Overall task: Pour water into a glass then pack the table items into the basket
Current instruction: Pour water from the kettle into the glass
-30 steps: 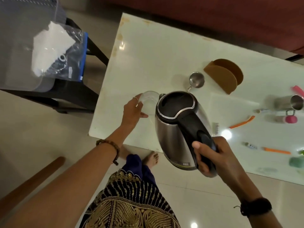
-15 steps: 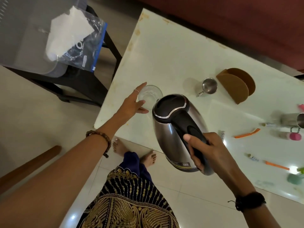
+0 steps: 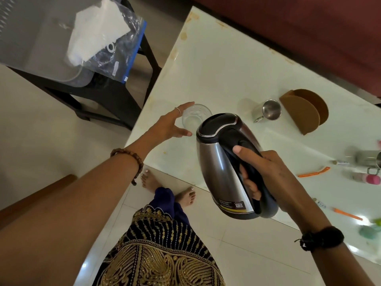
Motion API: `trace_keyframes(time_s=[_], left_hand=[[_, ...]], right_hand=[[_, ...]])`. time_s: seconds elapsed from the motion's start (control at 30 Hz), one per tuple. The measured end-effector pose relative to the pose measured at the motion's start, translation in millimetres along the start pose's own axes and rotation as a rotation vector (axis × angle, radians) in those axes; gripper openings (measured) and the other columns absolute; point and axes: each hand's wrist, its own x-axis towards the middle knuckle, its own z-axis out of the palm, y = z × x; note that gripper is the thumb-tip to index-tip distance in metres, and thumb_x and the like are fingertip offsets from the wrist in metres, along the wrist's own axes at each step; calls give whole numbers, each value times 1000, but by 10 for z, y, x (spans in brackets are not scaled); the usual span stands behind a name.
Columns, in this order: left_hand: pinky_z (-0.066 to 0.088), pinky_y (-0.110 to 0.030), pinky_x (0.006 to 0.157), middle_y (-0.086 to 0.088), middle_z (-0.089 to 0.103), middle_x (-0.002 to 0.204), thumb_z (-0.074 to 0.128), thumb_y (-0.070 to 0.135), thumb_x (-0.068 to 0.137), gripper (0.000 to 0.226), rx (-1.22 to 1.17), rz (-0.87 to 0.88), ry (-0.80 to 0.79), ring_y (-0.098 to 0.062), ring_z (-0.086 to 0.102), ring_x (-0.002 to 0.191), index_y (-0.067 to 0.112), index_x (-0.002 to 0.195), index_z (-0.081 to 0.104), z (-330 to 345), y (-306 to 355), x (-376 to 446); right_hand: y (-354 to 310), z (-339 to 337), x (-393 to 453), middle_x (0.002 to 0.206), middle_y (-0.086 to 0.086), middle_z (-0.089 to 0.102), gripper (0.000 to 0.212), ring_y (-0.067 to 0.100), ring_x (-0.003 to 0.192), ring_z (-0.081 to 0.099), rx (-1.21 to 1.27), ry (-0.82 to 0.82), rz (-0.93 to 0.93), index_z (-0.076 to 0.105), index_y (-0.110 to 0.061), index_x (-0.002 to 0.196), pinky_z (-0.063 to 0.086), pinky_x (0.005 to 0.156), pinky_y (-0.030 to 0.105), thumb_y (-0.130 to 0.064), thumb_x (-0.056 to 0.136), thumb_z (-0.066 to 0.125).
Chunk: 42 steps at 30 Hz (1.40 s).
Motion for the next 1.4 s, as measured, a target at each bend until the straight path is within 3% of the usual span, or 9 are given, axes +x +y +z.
trace_keyframes(time_s=[0.2,0.37,0.53,0.7,0.9,1.07,1.13,1.3,1.4], left_hand=[[44,-18,82,1,34,148,73,2,74,84,9,-47,48,-18,35,134,28,141,31,29,41,11],[44,-22,84,-1,34,148,74,3,73,85,45,-42,57,-20,35,134,27,141,30,28,34,22],[44,-20,83,1,35,147,73,3,74,84,67,-45,52,-21,38,131,28,142,29,29,30,22],[43,-22,85,0,34,148,71,4,77,83,77,-46,49,-23,38,131,28,143,26,45,28,15],[47,-34,94,-3,32,149,70,3,77,83,68,-42,34,-27,37,132,24,143,25,33,46,10],[46,-26,89,-2,32,149,71,3,77,83,66,-39,43,-26,35,133,25,143,26,46,41,26],[47,-30,91,-3,31,149,71,2,77,83,67,-36,40,-26,34,134,24,143,26,47,44,25],[51,-34,89,-4,32,148,71,-1,76,83,-6,-48,28,-26,34,133,26,141,29,42,43,15],[52,-25,80,-3,31,148,71,-1,75,82,-36,-53,25,-24,34,134,29,140,30,43,22,32]], right_hand=[[-63,-41,2,32,2,44,53,15,26,38,-30,-25,48,51,-12,41,38,37,20,-35,89,55],[-134,-57,14,30,-1,45,62,12,24,40,-24,-138,130,53,-15,33,39,33,17,-34,92,48],[-137,-53,-19,33,1,45,53,14,27,39,-84,-47,43,52,-12,43,38,35,20,-38,89,53],[-203,-53,22,31,0,46,57,12,25,41,-120,-102,88,53,-15,37,38,33,19,-42,88,52],[-98,-42,-5,36,-2,46,52,11,29,42,-210,-53,-17,51,-7,54,37,37,21,-47,87,50],[-124,-10,-19,36,-2,47,52,11,29,42,-182,-74,18,53,-14,46,38,34,20,-46,88,50],[-151,1,-33,34,-1,47,55,12,27,41,-131,-95,63,54,-16,40,38,33,19,-45,87,52],[-63,19,-70,38,-5,46,51,10,31,42,-149,-64,-25,52,-19,47,36,34,19,-60,77,50],[-44,37,-86,38,-6,47,53,9,31,43,-156,-56,-34,52,-20,46,37,35,20,-60,80,50]])
